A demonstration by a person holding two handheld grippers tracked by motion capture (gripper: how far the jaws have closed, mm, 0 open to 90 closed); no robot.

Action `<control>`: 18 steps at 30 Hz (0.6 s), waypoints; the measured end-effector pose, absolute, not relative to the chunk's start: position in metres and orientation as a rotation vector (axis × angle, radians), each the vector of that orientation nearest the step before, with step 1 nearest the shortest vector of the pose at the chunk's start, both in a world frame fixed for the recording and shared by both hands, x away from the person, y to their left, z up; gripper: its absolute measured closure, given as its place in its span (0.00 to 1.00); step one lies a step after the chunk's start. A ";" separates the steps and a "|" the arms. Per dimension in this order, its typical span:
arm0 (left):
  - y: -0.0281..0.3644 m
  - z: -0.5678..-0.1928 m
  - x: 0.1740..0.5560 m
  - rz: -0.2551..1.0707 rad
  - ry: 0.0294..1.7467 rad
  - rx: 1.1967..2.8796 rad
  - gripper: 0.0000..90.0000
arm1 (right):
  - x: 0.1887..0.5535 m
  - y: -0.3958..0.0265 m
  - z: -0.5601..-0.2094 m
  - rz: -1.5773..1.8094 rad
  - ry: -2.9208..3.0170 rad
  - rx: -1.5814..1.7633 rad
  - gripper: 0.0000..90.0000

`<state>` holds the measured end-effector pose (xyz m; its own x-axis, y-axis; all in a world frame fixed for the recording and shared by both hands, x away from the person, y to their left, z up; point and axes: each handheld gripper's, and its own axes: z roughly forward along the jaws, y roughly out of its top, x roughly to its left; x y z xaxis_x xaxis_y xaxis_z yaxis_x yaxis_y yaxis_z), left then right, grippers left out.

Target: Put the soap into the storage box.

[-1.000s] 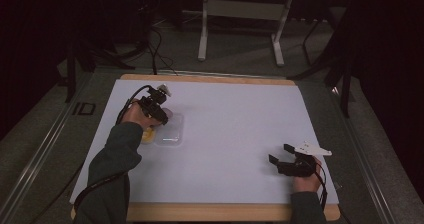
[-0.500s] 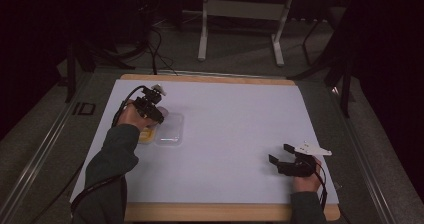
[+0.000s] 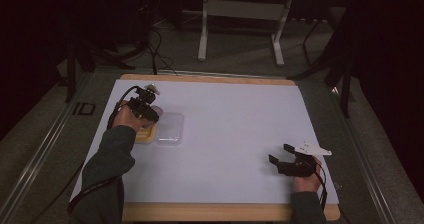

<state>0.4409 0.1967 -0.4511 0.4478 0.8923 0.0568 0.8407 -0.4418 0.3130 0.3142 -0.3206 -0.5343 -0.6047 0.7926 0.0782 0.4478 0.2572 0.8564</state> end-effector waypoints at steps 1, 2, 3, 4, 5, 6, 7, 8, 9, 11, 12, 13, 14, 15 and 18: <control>0.197 -0.451 0.441 0.312 1.507 2.456 0.55 | 0.314 -0.321 -0.534 1.287 2.166 1.132 0.20; 0.198 -0.451 0.441 0.312 1.513 2.453 0.55 | 0.314 -0.321 -0.534 1.287 2.166 1.133 0.20; 0.199 -0.451 0.441 0.314 1.518 2.449 0.55 | 0.314 -0.321 -0.534 1.287 2.166 1.133 0.20; 0.200 -0.451 0.440 0.316 1.522 2.450 0.55 | 0.314 -0.321 -0.534 1.287 2.166 1.131 0.20; 0.201 -0.451 0.440 0.317 1.527 2.446 0.55 | 0.314 -0.321 -0.534 1.287 2.165 1.131 0.20; 0.202 -0.451 0.440 0.319 1.533 2.442 0.55 | 0.314 -0.321 -0.534 1.286 2.165 1.132 0.20; 0.202 -0.451 0.440 0.319 1.533 2.442 0.55 | 0.314 -0.321 -0.534 1.286 2.165 1.132 0.20; 0.204 -0.452 0.439 0.315 1.543 2.436 0.55 | 0.314 -0.321 -0.534 1.287 2.165 1.131 0.20; 0.205 -0.452 0.439 0.316 1.546 2.432 0.55 | 0.314 -0.320 -0.534 1.287 2.164 1.131 0.20; 0.207 -0.453 0.438 0.316 1.558 2.427 0.55 | 0.314 -0.320 -0.534 1.287 2.164 1.131 0.20; 0.208 -0.454 0.438 0.315 1.563 2.423 0.55 | 0.314 -0.321 -0.534 1.287 2.164 1.132 0.20; 0.209 -0.454 0.438 0.314 1.569 2.419 0.55 | 0.314 -0.321 -0.534 1.287 2.164 1.132 0.20; 0.210 -0.455 0.438 0.316 1.572 2.419 0.55 | 0.314 -0.321 -0.534 1.287 2.163 1.132 0.20; 0.211 -0.455 0.438 0.315 1.579 2.412 0.55 | 0.314 -0.321 -0.534 1.287 2.163 1.133 0.20; 0.214 -0.457 0.437 0.313 1.597 2.393 0.55 | 0.314 -0.321 -0.534 1.287 2.163 1.134 0.20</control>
